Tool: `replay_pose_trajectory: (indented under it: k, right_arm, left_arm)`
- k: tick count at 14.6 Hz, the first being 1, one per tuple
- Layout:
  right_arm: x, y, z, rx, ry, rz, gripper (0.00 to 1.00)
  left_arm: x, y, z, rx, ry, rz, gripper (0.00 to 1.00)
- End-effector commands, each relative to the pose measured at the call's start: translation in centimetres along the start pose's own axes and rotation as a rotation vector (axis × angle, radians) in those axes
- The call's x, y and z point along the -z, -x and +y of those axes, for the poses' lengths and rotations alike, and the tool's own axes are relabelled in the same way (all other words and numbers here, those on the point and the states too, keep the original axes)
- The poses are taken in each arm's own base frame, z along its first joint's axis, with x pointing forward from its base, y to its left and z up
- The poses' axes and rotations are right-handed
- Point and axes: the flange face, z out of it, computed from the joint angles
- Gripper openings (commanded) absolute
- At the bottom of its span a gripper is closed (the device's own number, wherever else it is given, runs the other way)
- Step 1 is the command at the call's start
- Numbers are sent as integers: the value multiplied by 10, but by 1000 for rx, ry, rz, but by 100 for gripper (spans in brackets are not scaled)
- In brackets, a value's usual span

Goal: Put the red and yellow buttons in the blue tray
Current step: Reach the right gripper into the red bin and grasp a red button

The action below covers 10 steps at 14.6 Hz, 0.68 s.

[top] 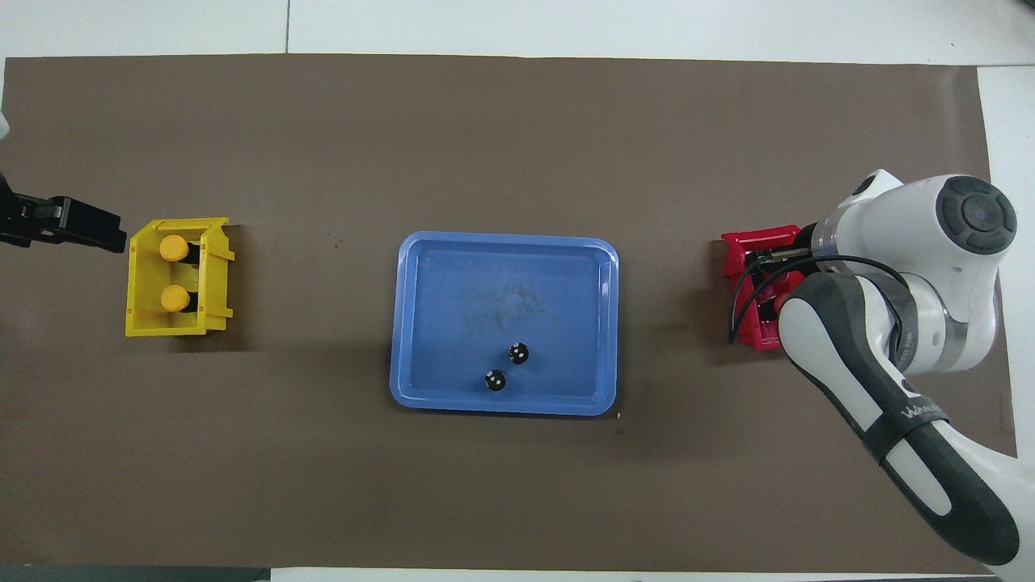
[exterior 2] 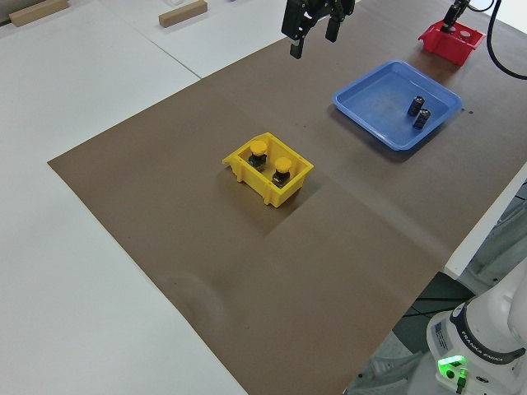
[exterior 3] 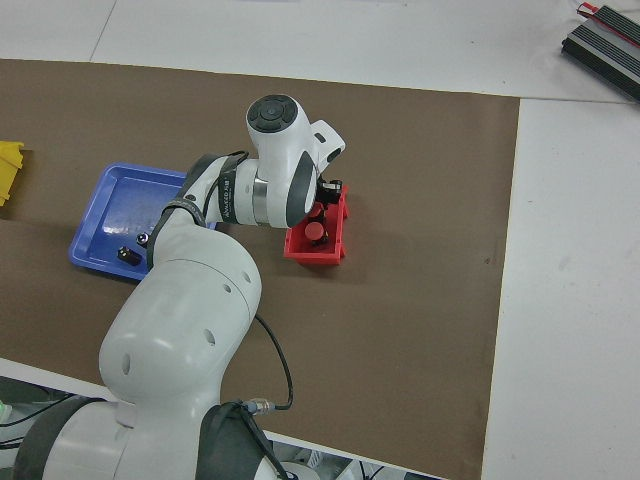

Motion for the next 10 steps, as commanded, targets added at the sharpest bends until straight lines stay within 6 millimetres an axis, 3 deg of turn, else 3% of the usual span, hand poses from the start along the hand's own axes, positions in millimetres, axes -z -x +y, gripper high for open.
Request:
replay_pose_trajectory:
  k: [1, 6, 7, 10]
  right_arm:
    - [1, 7, 2, 16, -13, 11, 58]
    - [7, 3, -4, 28, -14, 1, 30]
    - [13, -1, -4, 33, -16, -17, 29]
    - [62, -21, 6, 50, -13, -78, 28]
  left_arm:
    - [2, 8, -1, 28, 7, -7, 100]
    - [3, 9, 9, 131, 4, -7, 100]
    - [3, 10, 9, 123, 4, -9, 100]
    - [-1, 13, 3, 123, 4, -9, 100]
